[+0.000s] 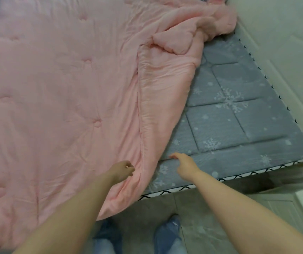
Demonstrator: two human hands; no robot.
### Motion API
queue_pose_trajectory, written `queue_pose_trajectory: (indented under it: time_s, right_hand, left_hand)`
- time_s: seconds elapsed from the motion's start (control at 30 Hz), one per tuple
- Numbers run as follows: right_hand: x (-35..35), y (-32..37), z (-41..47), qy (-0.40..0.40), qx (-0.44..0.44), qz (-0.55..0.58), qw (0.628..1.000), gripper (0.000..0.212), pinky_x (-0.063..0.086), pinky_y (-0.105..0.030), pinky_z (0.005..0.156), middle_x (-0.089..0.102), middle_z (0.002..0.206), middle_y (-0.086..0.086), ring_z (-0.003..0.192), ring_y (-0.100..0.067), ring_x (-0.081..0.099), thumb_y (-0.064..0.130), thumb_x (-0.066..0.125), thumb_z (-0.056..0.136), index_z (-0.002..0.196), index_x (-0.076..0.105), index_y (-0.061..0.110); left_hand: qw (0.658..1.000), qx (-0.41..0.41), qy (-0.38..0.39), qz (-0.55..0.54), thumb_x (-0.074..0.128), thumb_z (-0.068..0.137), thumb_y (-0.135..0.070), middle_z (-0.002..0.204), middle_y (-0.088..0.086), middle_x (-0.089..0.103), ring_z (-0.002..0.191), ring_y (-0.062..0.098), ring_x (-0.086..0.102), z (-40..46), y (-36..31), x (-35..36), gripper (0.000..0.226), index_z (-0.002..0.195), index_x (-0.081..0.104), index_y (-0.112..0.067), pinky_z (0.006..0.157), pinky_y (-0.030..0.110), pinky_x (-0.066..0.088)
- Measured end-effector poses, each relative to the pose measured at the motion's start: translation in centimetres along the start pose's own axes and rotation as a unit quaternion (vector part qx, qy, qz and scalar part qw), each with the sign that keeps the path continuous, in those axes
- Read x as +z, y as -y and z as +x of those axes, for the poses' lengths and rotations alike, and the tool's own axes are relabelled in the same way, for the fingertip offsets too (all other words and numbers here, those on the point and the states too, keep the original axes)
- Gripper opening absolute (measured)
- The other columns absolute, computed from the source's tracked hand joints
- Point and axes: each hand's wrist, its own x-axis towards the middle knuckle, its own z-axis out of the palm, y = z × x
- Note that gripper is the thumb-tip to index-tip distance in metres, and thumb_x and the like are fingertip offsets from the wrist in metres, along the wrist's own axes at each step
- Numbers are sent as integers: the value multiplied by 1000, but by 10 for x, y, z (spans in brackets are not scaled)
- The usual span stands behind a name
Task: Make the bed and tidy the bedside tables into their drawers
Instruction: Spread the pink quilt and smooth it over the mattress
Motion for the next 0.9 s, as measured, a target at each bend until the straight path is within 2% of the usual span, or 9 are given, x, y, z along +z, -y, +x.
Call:
queue_pose_trajectory:
  time_s: [0.13,0.2,0.3,0.4,0.5,0.6,0.67,0.77,0.9]
  right_hand:
    - [-40,-55,-3,-21,4,128,992,63,45,-32,90,54,129,-4,115,-19,53,-15,36,81,131,53,20]
    - [-64,-82,-5,-36,1,179,983,63,47,-35,90,57,125,-4,112,-20,56,-15,35,80,129,55,19]
    - [-94,-111,3,-48,9,228,972,59,47,-35,94,60,124,-6,118,-20,55,-14,37,82,127,57,19]
    - [-111,-122,12,-46,40,281,958,54,46,-26,75,60,122,-4,115,-18,54,-11,39,86,128,56,20]
    - [-120,-122,30,-45,44,311,948,52,45,-24,71,63,122,-4,102,-14,59,-7,41,86,124,58,23]
    - [-127,-117,58,-37,32,324,945,49,41,-17,60,62,116,-4,83,-11,55,-8,43,88,127,57,18]
    - [-129,-116,77,-38,24,332,942,47,42,-17,64,63,115,-4,88,-11,56,-7,45,88,127,57,17]
    - [-130,-116,104,-27,17,325,945,47,45,-24,79,65,114,-4,95,-12,58,-7,48,87,125,59,18]
    - [-133,-118,125,-11,30,318,947,46,44,-7,71,64,116,-8,98,-11,58,-10,47,89,126,58,14]
  left_hand:
    - [990,-46,-35,-125,48,94,-26,109,5,66,95,25,65,18,-54,47,23,111,59,-15,77,32,47]
    - [991,-47,-51,-114,50,92,-25,113,7,64,99,26,64,31,-82,66,25,114,58,-15,80,34,49]
    - [989,-30,-96,-108,54,92,-25,120,11,62,109,28,60,49,-119,86,26,115,59,-15,94,39,48]
    - [987,-16,-122,-105,56,91,-23,127,11,58,115,28,56,55,-145,92,35,124,56,-12,97,34,45]
    - [990,-5,-131,-60,63,88,-26,139,10,50,125,25,49,66,-151,80,51,135,49,-12,97,30,39]
    - [987,-29,-146,-54,68,85,-29,148,10,41,131,27,44,88,-149,59,67,143,39,-14,102,33,36]
    - [978,-55,-161,-123,69,85,-30,152,10,35,135,28,40,107,-149,46,75,148,31,-13,106,34,33]
    - [949,-93,-181,-241,70,86,-30,156,11,29,140,28,34,145,-149,31,91,153,12,-10,110,36,29]
    - [927,-137,-193,-290,70,85,-38,159,8,20,143,31,27,192,-154,19,99,154,6,-11,113,42,26]
